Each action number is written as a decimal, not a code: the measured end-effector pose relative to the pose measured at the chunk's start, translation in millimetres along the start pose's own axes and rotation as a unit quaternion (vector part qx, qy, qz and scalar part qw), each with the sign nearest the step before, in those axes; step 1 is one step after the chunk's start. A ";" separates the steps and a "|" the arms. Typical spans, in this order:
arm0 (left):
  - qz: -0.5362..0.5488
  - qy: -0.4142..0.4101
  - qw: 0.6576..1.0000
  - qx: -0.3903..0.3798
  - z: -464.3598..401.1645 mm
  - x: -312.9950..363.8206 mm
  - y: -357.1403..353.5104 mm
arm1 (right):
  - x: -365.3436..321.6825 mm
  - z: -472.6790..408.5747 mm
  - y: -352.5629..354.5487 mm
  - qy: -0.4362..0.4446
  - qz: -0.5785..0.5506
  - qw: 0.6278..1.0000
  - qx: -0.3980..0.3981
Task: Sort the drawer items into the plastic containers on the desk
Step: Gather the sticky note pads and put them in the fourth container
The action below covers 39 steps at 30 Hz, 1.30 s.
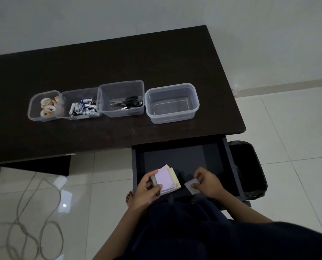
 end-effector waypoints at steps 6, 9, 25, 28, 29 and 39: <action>-0.005 -0.007 1.000 -0.010 0.7 2.4 -5.3 | -41.0 8.6 19.0 0.030 -0.122 0.988 0.094; -0.014 -0.006 1.000 -0.012 0.8 3.4 -8.3 | -67.2 17.2 21.8 0.071 -0.129 0.979 0.144; 0.005 -0.024 1.000 0.001 8.7 6.9 -8.7 | -99.0 26.3 -30.7 0.150 -0.097 0.983 -0.038; 0.019 -0.031 0.999 -0.008 10.1 10.2 -9.3 | -96.7 22.8 -31.9 0.154 -0.102 0.982 -0.028; 0.025 -0.034 0.999 -0.009 10.9 11.9 -9.2 | -96.2 21.6 -31.2 0.156 -0.103 0.982 -0.020; 0.037 -0.043 0.998 -0.025 14.5 18.8 -7.5 | -91.7 10.9 -20.2 0.132 -0.228 0.964 0.034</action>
Point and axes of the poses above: each hand's wrist, its own z-axis away from the middle knuckle, its own y-axis out of the back of the hand, x = y × z, the point moved 5 cm from there along -z, towards the middle knuckle, and after that the axes turned 7 degrees about -z, right-handed, at the moved point
